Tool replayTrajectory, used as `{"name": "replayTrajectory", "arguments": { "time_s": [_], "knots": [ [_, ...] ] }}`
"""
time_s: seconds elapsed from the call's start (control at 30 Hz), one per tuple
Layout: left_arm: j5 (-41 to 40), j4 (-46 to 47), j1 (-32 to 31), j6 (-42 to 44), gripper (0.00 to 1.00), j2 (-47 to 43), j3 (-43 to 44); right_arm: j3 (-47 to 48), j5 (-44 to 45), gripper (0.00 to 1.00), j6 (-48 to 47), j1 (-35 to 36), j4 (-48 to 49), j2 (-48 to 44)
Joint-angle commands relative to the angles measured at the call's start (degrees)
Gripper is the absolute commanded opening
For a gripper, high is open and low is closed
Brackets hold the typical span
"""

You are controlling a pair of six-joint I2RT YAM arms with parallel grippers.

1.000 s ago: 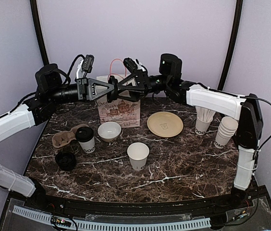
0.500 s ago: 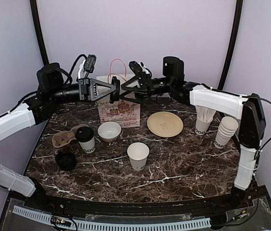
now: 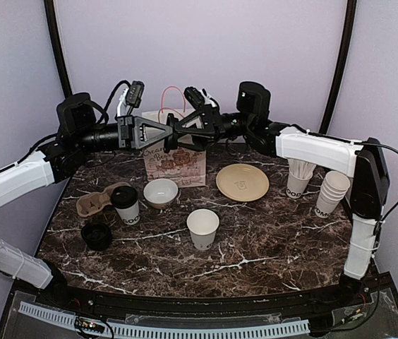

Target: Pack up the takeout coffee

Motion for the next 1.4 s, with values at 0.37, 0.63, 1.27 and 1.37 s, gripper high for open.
{"name": "replayTrajectory", "arguments": {
  "time_s": [0.37,0.63,1.27,1.37],
  "knots": [
    [-0.90,-1.63,-0.48,1.90,0.21,-1.78,-0.75,0.96,2.13,0.64,-8.64,-0.67,-8.31,-2.23],
    [-25.40,-28.55,-0.48,17.89,0.58,-6.43,-3.48,6.49,23.10,0.64,-56.88,-2.58,-54.90,-6.92],
    [-33.69,-8.51,-15.36,43.77,0.66,10.09,-25.23,4.25,45.70,0.63,-85.32,-2.64,-79.82,-13.87],
    [-32.71,-2.90,-15.46,46.26,0.67,12.86,-25.68,4.08,44.99,0.63,-85.17,-2.55,-80.47,-13.94]
  ]
}}
